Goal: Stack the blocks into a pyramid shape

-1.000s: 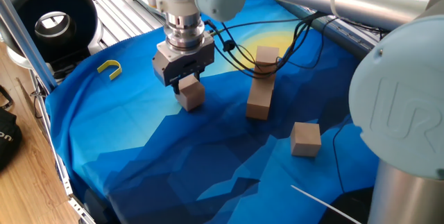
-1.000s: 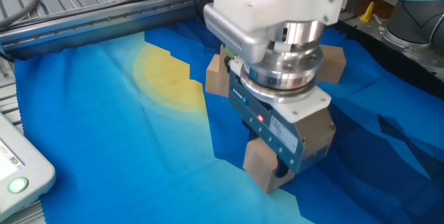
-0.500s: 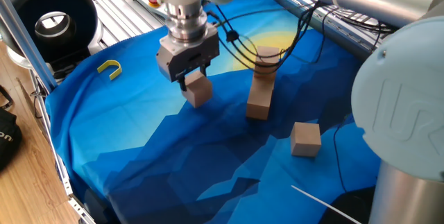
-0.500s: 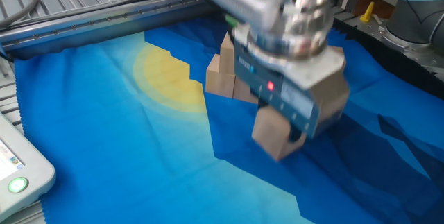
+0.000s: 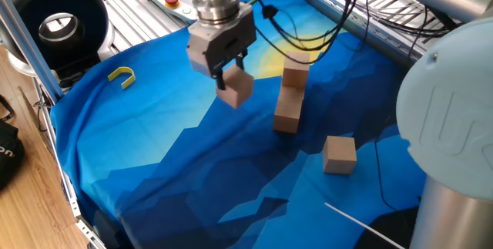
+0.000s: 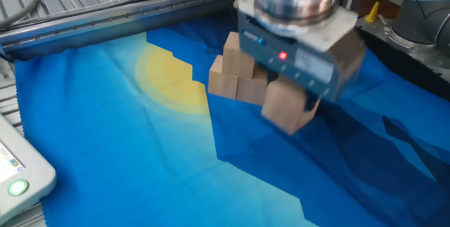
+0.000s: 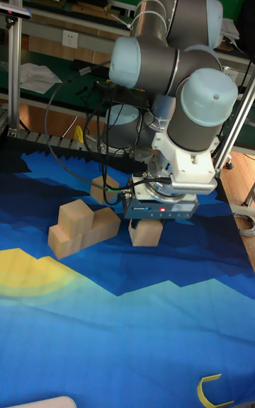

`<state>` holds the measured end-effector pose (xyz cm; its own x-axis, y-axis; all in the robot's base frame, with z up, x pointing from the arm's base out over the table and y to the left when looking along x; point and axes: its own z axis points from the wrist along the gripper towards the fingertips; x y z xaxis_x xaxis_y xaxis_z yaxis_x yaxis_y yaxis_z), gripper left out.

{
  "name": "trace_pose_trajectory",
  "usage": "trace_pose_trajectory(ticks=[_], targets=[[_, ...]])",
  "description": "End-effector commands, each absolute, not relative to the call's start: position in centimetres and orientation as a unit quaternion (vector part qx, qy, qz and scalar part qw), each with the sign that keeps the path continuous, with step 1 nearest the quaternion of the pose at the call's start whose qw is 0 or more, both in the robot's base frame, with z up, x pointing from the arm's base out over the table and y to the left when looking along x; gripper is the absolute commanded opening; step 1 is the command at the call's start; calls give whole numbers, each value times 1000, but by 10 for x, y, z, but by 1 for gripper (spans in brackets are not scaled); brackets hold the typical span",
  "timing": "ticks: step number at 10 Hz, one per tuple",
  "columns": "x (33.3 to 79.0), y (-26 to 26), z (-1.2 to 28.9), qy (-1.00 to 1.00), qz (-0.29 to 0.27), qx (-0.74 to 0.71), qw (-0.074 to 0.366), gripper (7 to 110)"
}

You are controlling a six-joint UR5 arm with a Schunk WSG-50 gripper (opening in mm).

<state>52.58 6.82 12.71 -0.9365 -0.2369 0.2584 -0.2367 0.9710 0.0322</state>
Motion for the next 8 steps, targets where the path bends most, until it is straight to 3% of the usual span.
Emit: trace_pose_trajectory(ticks=[1, 4, 8], targets=[[500, 62, 146, -973, -10, 175, 149, 7], [487, 45, 160, -968, -13, 215, 129, 7], [476, 14, 151, -928, -12, 329, 172, 7]])
